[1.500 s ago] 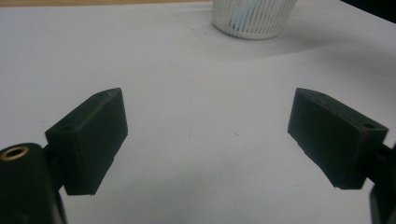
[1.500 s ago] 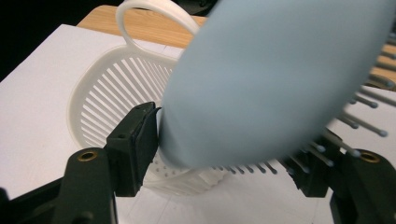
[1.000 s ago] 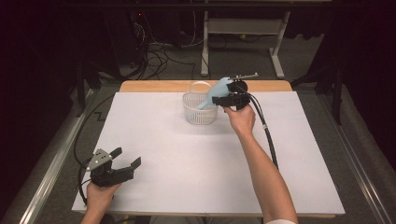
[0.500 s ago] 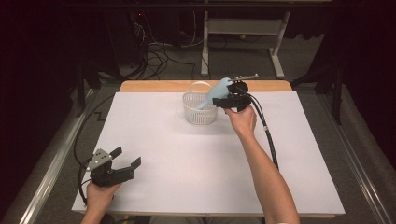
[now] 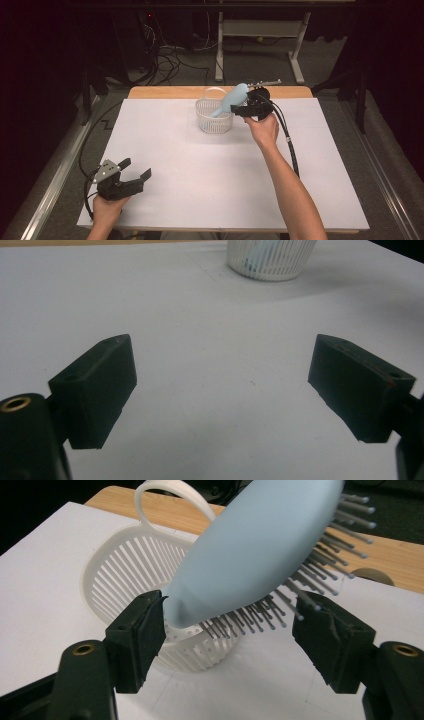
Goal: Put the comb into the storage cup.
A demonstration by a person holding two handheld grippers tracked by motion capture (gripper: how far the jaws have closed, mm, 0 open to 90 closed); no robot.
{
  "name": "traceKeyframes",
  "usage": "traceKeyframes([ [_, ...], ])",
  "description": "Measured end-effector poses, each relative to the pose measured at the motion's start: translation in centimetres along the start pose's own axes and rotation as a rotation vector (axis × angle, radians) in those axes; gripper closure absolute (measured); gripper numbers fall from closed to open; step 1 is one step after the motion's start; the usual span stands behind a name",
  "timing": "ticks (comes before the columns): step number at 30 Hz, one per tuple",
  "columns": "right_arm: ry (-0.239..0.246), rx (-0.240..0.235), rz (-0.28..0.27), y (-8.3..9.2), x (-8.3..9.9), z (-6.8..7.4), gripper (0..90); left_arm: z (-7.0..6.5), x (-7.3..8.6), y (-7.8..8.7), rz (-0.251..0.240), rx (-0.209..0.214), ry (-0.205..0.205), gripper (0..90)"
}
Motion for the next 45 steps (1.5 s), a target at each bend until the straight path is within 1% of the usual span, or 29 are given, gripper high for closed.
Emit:
traceKeyframes([
  [7,0.013,-0.008,-0.008,0.5,0.2,0.0,29.7,0.0,0.0,0.0,0.000,-0.001,0.001,11.3],
  [15,0.030,-0.005,-0.009,1.0,0.2,0.1,29.7,0.0,0.0,0.0,-0.001,-0.001,0.003,11.3],
  [24,0.034,-0.008,-0.018,1.6,0.3,0.1,29.1,0.0,0.0,0.1,-0.001,-0.001,0.004,11.3],
  [37,0.067,-0.011,-0.034,2.6,0.4,0.4,28.6,0.0,0.1,0.1,-0.001,0.000,0.006,11.3],
  [45,0.076,-0.013,-0.035,3.2,0.7,0.4,28.6,0.0,0.1,0.1,0.000,0.000,0.005,11.3],
])
Point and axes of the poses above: each handheld gripper's, and its own axes: y roughly backward along the jaws, x roughly out of its underside, z roughly to its left, the point moved 1 cm from there along -y, roughly forward along the jaws, and after that the axes turned 12 degrees about -x, right-handed, at the moved point
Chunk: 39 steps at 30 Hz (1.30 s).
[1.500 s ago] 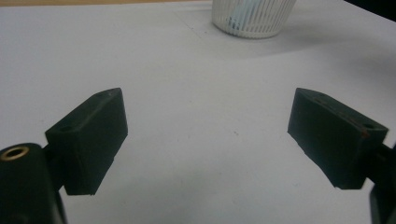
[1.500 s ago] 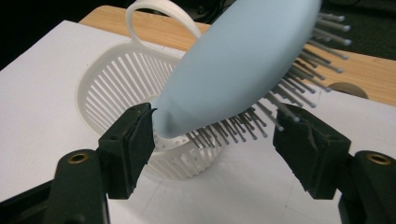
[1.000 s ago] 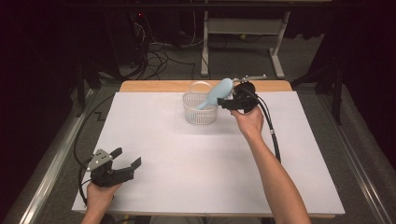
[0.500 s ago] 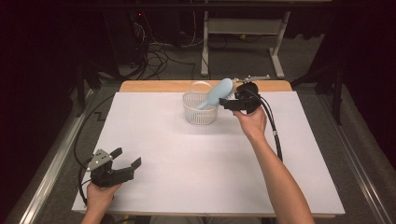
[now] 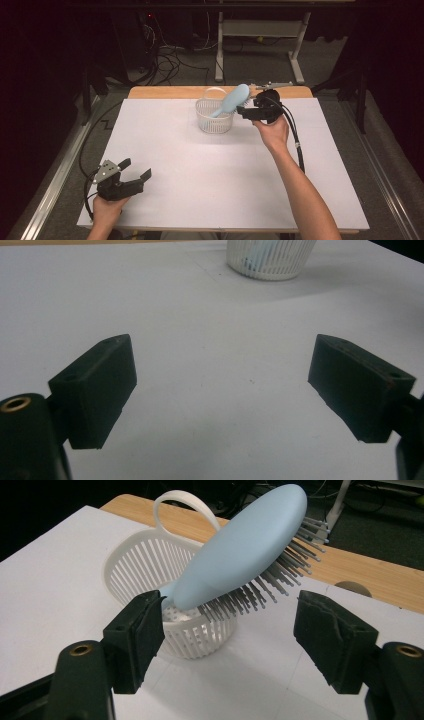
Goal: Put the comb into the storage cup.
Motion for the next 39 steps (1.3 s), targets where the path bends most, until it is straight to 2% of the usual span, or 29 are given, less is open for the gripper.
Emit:
traceKeyframes([
  [16,0.018,-0.007,-0.018,1.6,0.5,-0.1,28.6,0.1,0.0,-0.1,0.004,-0.001,0.002,11.3],
  [39,0.025,0.009,-0.066,4.0,1.7,-0.7,29.7,0.1,0.1,0.1,0.001,-0.003,0.004,11.3],
])
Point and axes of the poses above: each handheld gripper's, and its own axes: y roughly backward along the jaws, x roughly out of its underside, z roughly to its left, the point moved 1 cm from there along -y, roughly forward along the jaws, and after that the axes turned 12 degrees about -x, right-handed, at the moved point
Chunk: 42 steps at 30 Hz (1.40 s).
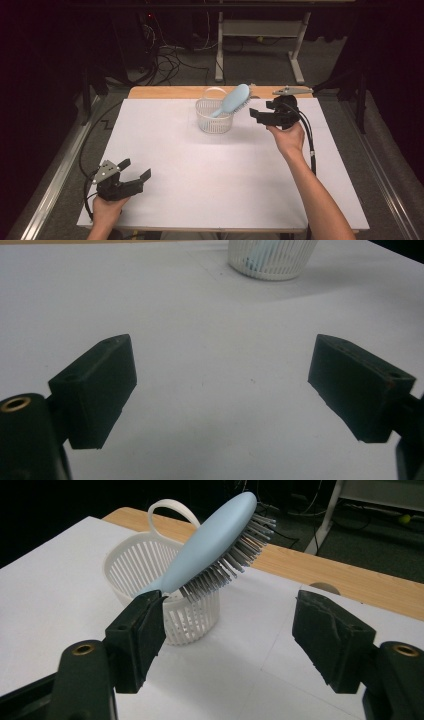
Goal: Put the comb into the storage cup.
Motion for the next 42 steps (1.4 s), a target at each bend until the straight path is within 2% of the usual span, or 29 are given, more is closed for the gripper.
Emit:
traceKeyframes([
  [13,-0.007,-0.003,-0.027,1.3,0.9,-0.5,30.1,-0.1,0.0,0.0,-0.001,0.000,-0.003,11.3],
  [42,-0.010,0.008,-0.046,3.8,2.6,-0.9,28.2,0.0,0.1,0.1,-0.003,-0.001,0.007,11.3],
])
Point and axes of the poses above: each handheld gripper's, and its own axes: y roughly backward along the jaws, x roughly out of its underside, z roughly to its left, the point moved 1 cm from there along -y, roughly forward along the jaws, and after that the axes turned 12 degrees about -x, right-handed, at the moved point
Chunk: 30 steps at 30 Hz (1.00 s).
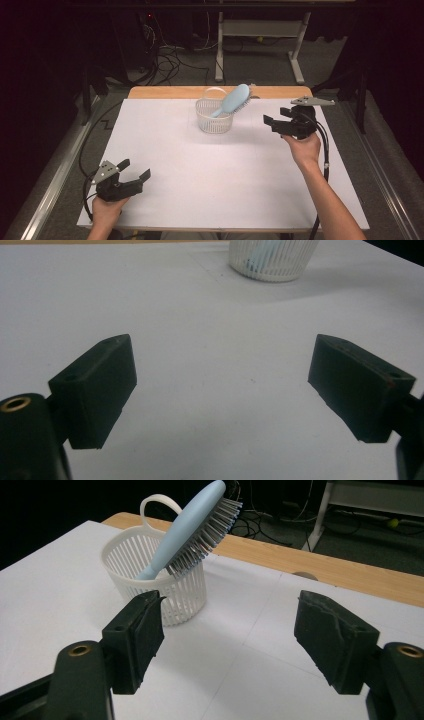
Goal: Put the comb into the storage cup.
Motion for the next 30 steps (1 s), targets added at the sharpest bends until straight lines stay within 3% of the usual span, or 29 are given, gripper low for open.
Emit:
traceKeyframes([
  [30,-0.019,0.011,-0.022,2.4,1.5,-0.9,28.1,0.0,0.0,0.0,0.002,0.000,0.003,11.3],
])
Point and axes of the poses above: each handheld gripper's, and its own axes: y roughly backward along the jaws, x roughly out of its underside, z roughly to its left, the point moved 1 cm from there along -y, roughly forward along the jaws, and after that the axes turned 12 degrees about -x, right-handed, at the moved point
